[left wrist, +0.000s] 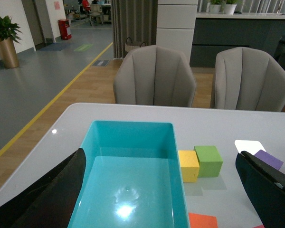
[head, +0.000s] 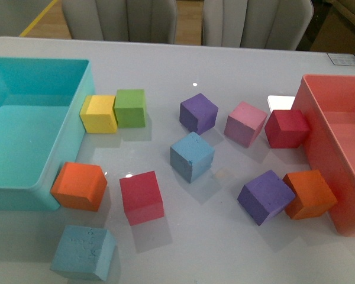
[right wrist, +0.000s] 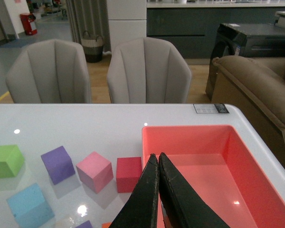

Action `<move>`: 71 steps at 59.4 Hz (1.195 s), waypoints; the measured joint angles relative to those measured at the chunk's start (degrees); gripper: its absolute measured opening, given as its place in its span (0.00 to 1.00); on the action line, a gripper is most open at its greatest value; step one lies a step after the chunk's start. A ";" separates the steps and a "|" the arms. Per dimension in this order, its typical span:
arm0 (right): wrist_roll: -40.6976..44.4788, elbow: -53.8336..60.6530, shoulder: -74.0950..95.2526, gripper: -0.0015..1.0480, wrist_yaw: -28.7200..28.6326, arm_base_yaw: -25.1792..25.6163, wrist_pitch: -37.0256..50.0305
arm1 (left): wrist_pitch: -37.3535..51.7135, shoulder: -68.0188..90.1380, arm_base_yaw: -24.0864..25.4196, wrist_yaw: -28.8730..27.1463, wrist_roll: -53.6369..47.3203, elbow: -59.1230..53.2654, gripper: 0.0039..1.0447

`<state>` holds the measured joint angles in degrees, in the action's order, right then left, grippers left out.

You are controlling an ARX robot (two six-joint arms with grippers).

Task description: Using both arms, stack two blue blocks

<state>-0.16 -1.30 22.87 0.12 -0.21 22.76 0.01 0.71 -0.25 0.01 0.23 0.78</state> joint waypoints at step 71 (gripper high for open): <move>0.02 -0.02 -22.53 0.22 -0.11 0.02 -22.69 | 0.00 0.00 0.00 0.00 0.00 0.00 0.92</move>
<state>-0.14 -1.32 0.34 0.01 -0.19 0.08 0.01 0.71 -0.25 0.01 0.23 0.78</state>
